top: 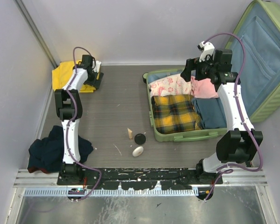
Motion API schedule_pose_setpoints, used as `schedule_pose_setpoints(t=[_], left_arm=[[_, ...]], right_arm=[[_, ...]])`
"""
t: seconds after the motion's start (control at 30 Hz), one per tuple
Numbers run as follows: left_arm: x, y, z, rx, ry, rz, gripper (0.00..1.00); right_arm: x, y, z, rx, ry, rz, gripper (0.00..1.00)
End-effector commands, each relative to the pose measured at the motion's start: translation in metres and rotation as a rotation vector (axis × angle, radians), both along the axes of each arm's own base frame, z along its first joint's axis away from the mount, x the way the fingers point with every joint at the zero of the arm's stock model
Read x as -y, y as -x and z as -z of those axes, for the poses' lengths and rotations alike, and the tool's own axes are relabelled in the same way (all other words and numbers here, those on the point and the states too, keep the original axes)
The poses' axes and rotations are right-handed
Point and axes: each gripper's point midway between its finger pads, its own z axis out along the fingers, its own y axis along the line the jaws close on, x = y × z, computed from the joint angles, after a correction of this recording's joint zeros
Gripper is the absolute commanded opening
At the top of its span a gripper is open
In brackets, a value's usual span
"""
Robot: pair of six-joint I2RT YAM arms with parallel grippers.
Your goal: Pack the luggage
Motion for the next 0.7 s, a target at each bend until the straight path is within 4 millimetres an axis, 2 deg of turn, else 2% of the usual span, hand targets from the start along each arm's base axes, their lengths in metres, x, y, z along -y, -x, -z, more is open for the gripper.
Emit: schedule_pose_setpoints(t=[0.0, 0.1, 0.17, 0.23, 0.33, 0.47, 0.5, 0.53, 0.6, 0.67], left_arm=[[-0.016, -0.009, 0.000, 0.012, -0.059, -0.009, 0.75], [-0.019, -0.007, 0.008, -0.012, -0.076, -0.016, 0.58], [-0.018, -0.003, 0.012, -0.034, -0.072, -0.003, 0.41], [-0.011, 0.003, 0.015, -0.061, -0.039, 0.035, 0.25], [0.009, 0.022, 0.016, -0.100, -0.002, 0.138, 0.11], [0.049, 0.077, 0.024, -0.203, -0.022, 0.425, 0.00], [0.060, 0.092, 0.017, -0.206, -0.015, 0.500, 0.00], [0.071, 0.112, 0.019, -0.232, -0.013, 0.579, 0.00], [0.079, 0.160, 0.028, -0.325, -0.009, 0.707, 0.00], [0.083, 0.200, 0.026, -0.394, 0.025, 0.812, 0.00]], right_arm=[[-0.008, 0.008, -0.021, 0.033, -0.047, -0.006, 1.00], [-0.011, 0.008, -0.023, 0.034, -0.051, -0.012, 1.00], [-0.015, 0.007, -0.024, 0.035, -0.056, -0.019, 1.00], [-0.019, 0.008, -0.023, 0.032, -0.059, -0.029, 1.00], [-0.027, 0.009, -0.021, 0.027, -0.068, -0.048, 1.00], [-0.039, 0.010, -0.017, 0.019, -0.084, -0.071, 1.00], [-0.043, 0.010, -0.015, 0.015, -0.089, -0.079, 1.00], [-0.047, 0.010, -0.015, 0.014, -0.092, -0.088, 1.00], [-0.056, 0.010, -0.012, 0.007, -0.100, -0.103, 0.99], [-0.065, 0.010, -0.011, 0.008, -0.105, -0.121, 0.99]])
